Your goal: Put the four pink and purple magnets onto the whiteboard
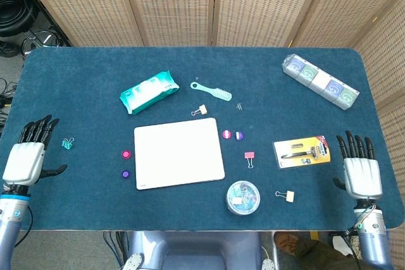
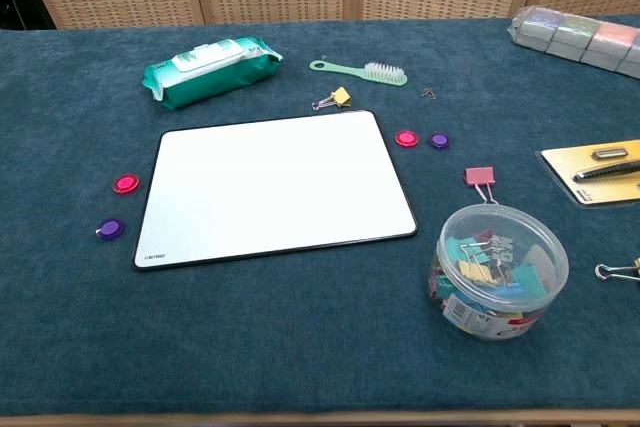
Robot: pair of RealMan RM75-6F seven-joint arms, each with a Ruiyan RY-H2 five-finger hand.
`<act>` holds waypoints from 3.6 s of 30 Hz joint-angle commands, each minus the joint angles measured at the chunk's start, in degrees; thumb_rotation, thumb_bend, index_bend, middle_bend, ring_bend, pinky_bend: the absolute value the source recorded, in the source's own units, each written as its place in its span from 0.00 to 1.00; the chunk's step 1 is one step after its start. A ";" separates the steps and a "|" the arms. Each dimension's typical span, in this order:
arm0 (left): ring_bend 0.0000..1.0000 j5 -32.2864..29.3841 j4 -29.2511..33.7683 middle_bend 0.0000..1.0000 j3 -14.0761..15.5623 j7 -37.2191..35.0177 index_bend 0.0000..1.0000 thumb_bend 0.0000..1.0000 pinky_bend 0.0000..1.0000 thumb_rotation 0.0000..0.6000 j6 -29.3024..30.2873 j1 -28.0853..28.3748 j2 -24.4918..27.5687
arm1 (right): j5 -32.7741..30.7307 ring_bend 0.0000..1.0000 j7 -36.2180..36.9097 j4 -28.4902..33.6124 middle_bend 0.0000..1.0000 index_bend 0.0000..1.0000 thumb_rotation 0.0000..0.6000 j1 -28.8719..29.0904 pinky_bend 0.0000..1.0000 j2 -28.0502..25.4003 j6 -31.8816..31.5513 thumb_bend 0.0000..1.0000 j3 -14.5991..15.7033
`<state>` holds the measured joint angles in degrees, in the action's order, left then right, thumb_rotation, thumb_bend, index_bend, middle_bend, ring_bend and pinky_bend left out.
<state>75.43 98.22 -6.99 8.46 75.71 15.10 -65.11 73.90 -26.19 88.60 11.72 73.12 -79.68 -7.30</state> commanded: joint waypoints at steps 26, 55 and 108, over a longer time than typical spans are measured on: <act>0.00 2.31 1.25 0.00 -0.19 -4.76 0.00 0.00 0.00 1.00 2.93 -1.62 3.05 | -0.74 0.00 6.83 -0.65 0.00 0.18 1.00 13.42 0.00 3.19 12.87 0.00 -7.41; 0.00 0.50 0.33 0.00 -0.59 -5.30 0.00 0.00 0.00 1.00 1.35 -1.19 3.01 | -21.32 0.00 0.21 -18.55 0.00 0.45 1.00 33.08 0.00 23.51 28.94 0.23 -11.61; 0.00 -0.67 0.03 0.00 -0.85 -6.03 0.00 0.00 0.00 1.00 0.13 -0.79 3.14 | -34.35 0.00 -1.85 -26.69 0.00 0.55 1.00 39.44 0.00 27.33 35.07 0.36 -9.71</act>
<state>74.76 98.25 -7.83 2.44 75.86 14.31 -61.96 39.58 -28.06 61.93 51.15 100.45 -44.59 -17.03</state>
